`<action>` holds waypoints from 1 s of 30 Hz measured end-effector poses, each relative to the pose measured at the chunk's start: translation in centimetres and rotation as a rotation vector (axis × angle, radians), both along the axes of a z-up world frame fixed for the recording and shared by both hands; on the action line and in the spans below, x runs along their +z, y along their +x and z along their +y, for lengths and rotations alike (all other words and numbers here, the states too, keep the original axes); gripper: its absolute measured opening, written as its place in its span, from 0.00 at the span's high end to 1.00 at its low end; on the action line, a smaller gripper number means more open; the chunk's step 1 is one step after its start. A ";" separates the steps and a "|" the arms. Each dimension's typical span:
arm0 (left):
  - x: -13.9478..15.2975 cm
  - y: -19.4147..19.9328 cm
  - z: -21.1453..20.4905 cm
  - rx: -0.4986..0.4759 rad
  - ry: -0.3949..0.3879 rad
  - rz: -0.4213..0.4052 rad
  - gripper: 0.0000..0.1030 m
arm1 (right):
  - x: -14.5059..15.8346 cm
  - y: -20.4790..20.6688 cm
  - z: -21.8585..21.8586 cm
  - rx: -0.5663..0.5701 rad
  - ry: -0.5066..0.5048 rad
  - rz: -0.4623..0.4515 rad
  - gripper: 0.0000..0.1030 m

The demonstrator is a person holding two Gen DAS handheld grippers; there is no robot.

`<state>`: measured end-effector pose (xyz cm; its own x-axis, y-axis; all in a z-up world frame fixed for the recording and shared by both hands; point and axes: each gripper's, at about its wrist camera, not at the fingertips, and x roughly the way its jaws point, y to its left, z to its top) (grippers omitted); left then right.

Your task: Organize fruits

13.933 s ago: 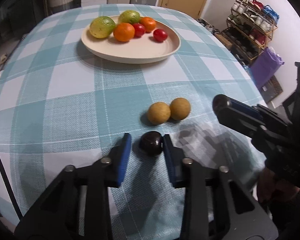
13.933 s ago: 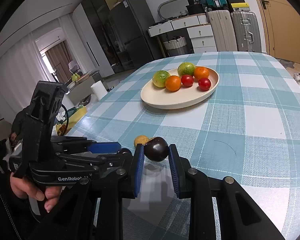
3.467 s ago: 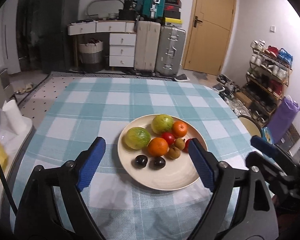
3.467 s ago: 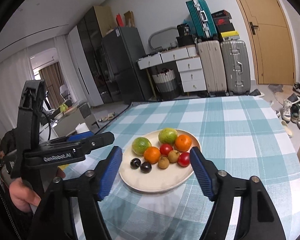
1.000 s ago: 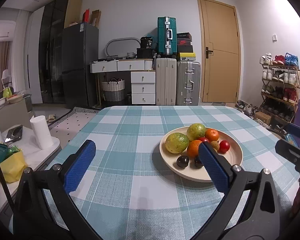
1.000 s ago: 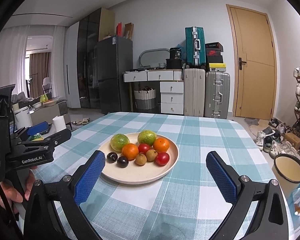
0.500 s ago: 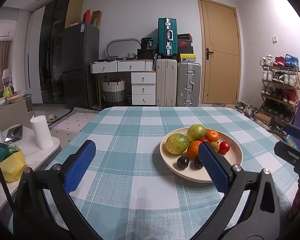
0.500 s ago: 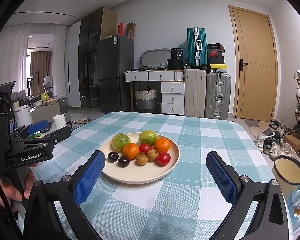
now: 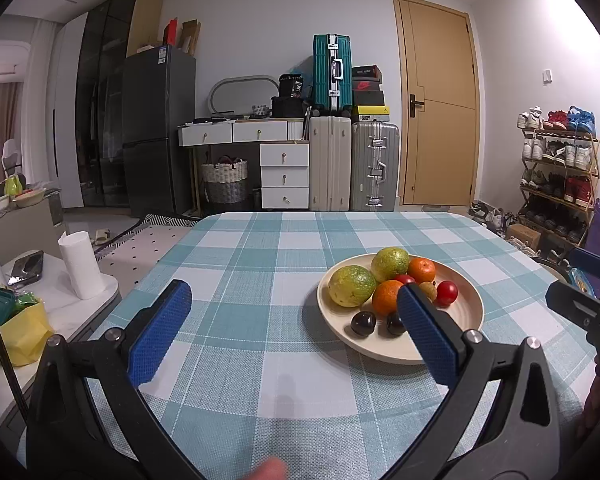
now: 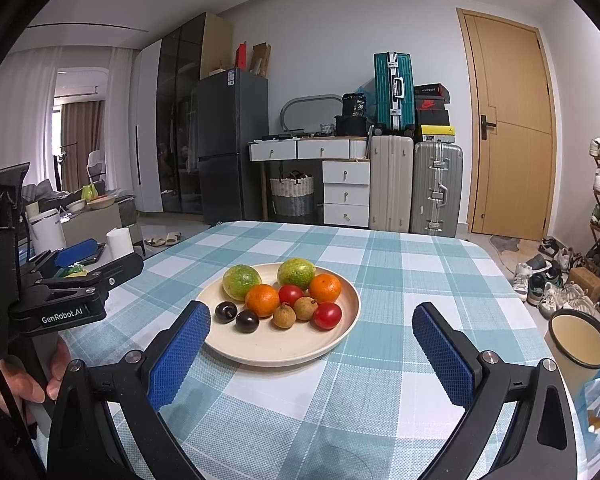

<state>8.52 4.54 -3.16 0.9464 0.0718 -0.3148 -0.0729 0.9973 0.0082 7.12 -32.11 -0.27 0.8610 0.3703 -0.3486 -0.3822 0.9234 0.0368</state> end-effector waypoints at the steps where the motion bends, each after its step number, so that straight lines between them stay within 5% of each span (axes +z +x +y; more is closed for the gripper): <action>1: 0.0 0.0 0.0 -0.001 0.000 0.000 0.00 | 0.0 0.0 0.0 0.000 0.000 0.000 0.00; 30: -0.2 0.3 0.2 -0.004 0.002 0.007 0.00 | 0.0 0.0 0.0 0.000 0.001 -0.001 0.00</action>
